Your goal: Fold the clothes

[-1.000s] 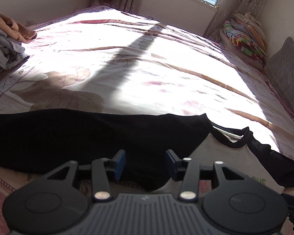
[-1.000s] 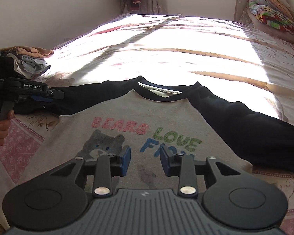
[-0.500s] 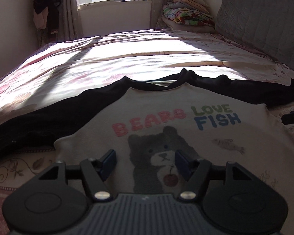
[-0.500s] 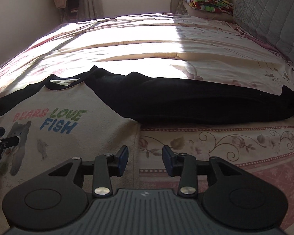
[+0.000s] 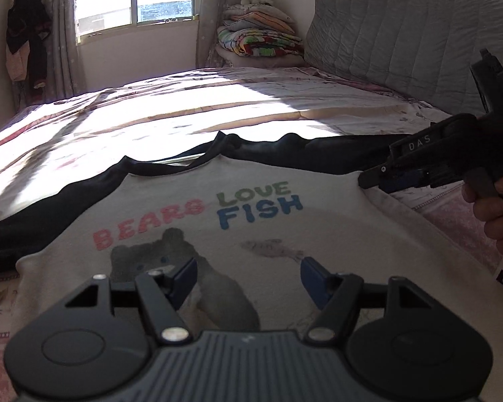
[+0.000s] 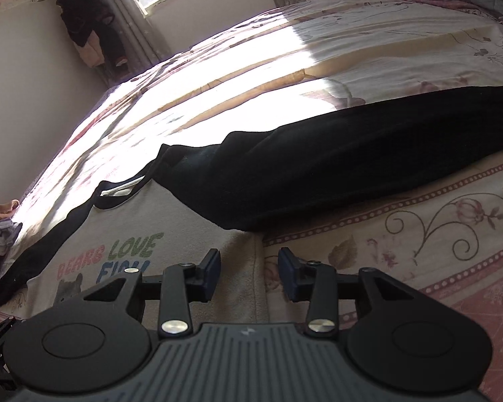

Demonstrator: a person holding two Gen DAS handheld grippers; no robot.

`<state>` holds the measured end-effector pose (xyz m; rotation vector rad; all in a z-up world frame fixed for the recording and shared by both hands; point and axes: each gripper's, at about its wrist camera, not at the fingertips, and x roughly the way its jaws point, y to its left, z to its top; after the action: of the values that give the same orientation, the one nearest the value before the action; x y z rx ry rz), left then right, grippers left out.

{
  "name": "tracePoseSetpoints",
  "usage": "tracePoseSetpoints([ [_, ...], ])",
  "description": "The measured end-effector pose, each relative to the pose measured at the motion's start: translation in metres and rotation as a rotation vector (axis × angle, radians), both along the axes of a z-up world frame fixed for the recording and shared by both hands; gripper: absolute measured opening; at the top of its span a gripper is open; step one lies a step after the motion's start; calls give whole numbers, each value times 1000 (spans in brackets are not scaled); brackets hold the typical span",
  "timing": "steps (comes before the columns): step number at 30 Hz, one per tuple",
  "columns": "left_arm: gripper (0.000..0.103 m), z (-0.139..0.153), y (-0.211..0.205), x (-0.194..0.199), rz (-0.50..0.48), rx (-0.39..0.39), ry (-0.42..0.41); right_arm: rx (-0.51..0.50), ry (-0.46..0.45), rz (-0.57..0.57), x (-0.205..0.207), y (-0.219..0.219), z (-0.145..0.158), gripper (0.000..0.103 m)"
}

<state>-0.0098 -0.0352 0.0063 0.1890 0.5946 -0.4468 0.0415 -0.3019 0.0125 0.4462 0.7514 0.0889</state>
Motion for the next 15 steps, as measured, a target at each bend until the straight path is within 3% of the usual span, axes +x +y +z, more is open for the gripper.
tracePoseSetpoints([
  [2, 70, -2, -7, -1, -23, 26, 6, 71, 1, -18, 1, -9, -2, 41],
  [6, 72, -3, -5, 3, -25, -1, 24, 183, -9, -58, 4, -22, -9, 39],
  [9, 72, -3, -3, 4, -19, -20, 38, 182, -23, -66, 7, -18, -9, 39],
  [12, 73, -3, -4, 4, -21, -22, 40, 86, -51, -53, 9, -6, -6, 39],
  [13, 73, -3, -4, 4, -22, -23, 41, 51, -54, -55, 10, -1, -5, 34],
  [14, 73, -2, -4, 4, -25, -24, 42, 28, -46, -50, 12, 2, -5, 14],
  [15, 73, -2, -4, 4, -27, -24, 42, 11, -35, -48, 14, 5, -5, 11],
])
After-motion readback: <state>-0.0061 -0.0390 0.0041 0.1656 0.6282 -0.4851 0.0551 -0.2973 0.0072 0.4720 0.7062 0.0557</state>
